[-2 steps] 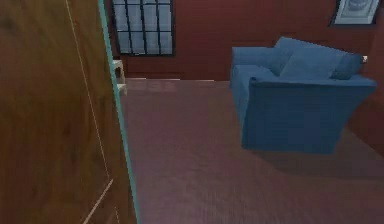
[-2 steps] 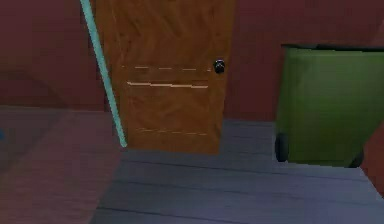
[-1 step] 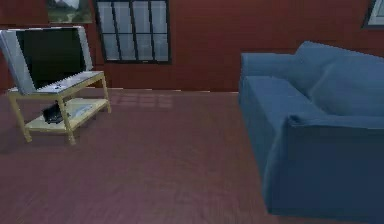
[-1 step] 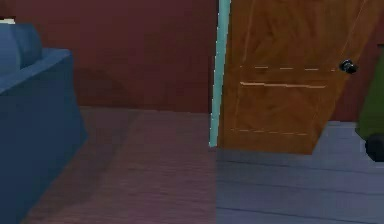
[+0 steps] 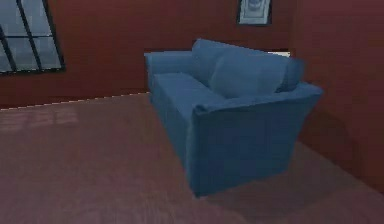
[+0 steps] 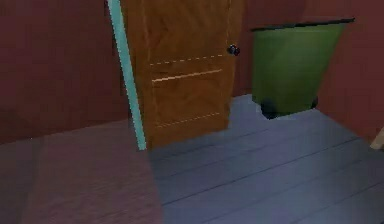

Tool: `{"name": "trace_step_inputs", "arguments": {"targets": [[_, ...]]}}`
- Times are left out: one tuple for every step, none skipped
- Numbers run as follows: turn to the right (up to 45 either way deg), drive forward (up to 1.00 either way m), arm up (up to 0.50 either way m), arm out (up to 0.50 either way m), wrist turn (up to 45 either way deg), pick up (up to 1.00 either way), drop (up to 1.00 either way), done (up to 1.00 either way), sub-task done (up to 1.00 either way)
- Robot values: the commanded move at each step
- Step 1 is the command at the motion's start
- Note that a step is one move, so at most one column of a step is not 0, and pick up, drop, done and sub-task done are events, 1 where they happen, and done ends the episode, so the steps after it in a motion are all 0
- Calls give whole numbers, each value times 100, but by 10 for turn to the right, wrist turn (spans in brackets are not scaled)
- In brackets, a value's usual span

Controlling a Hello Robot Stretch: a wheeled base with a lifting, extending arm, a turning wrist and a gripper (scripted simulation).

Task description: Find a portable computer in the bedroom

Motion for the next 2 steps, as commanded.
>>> {"name": "trace_step_inputs", "arguments": {"targets": [[0,5,0,0,0,0,0,0,0],[-450,0,0,0,0,0,0,0,0]]}}
